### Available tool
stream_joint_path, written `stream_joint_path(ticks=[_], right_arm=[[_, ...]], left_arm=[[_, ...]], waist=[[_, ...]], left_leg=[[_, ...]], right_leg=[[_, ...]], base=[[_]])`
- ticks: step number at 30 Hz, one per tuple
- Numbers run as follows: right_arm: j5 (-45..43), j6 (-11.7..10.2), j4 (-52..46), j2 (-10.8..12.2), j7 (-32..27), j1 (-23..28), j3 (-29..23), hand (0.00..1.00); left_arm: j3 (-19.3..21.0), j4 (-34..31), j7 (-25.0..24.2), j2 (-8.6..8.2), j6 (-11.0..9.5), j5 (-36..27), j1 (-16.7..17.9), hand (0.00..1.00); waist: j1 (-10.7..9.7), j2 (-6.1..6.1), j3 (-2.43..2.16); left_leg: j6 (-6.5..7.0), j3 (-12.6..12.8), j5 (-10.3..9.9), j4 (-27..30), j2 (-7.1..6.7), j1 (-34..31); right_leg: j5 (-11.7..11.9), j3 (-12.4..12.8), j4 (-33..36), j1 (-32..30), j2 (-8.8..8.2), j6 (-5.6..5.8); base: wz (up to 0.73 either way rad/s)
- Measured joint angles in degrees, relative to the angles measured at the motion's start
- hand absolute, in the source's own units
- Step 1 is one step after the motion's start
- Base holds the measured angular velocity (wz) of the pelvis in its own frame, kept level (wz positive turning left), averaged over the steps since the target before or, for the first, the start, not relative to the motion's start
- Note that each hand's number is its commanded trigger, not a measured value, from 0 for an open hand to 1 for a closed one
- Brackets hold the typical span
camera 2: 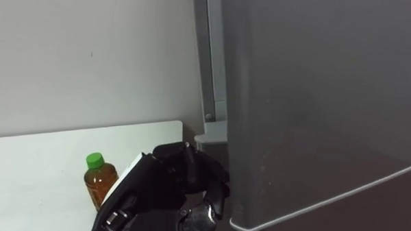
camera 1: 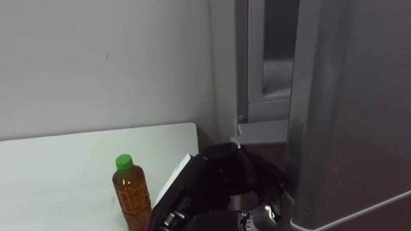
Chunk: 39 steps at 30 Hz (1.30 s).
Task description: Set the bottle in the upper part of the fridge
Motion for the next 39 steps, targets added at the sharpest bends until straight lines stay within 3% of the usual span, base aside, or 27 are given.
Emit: stream_joint_path(ticks=[14, 21, 26, 30, 39], right_arm=[[-0.1, 0.0, 0.0, -0.1, 0.6, -0.1, -0.1, 0.00], [0.3, 0.0, -0.8, -0.2, 0.5, 0.0, -0.1, 0.00], [0.3, 0.1, -2.0, -0.6, 0.2, 0.1, -0.1, 0.00], [0.5, 0.0, -2.3, -0.7, -0.2, 0.1, -0.1, 0.00], [0.6, -0.1, -2.3, -0.9, 0.0, -0.1, -2.5, 0.00]], left_arm=[[0.0, 0.0, -1.6, 0.05, 0.0, 0.2, 0.0, 0.00], [0.0, 0.4, -1.6, 0.07, -0.1, 0.1, 0.1, 0.00], [-1.2, 0.4, -1.7, 0.08, -0.2, 0.1, 0.1, 0.00], [-3.1, 0.4, -1.7, 0.07, -0.2, -0.2, 0.1, 0.00], [-8.5, 0.3, -5.2, 0.05, 0.3, 0.1, -0.7, 0.00]], waist=[[-0.1, 0.30, -0.19], [-1.3, 0.53, -0.11], [-1.6, 0.94, -0.27], [-1.9, 1.06, -0.23], [-6.4, 1.34, 0.04]], left_leg=[[0.01, 0.3, 0.0, -0.3, 0.02, 0.0], [0.23, 0.6, -0.1, -0.5, 0.13, 0.0], [0.66, 2.1, -0.2, -0.5, 0.26, 0.1], [1.30, 4.5, 0.1, -1.5, 0.26, 0.6], [2.66, 9.1, 0.4, -3.0, 0.29, 1.7]], right_leg=[[0.0, 0.6, 0.1, -0.4, 0.11, 0.03], [0.3, 1.7, 0.4, -0.5, 0.24, 0.12], [0.9, 2.3, 0.4, -1.1, 0.10, 0.52], [1.8, 4.1, 0.4, -1.4, -0.04, 1.08], [3.7, 6.5, 0.0, -2.6, -0.31, 2.10]], base=[[0.00], [0.00], [-0.11], [-0.26], [-0.29]])
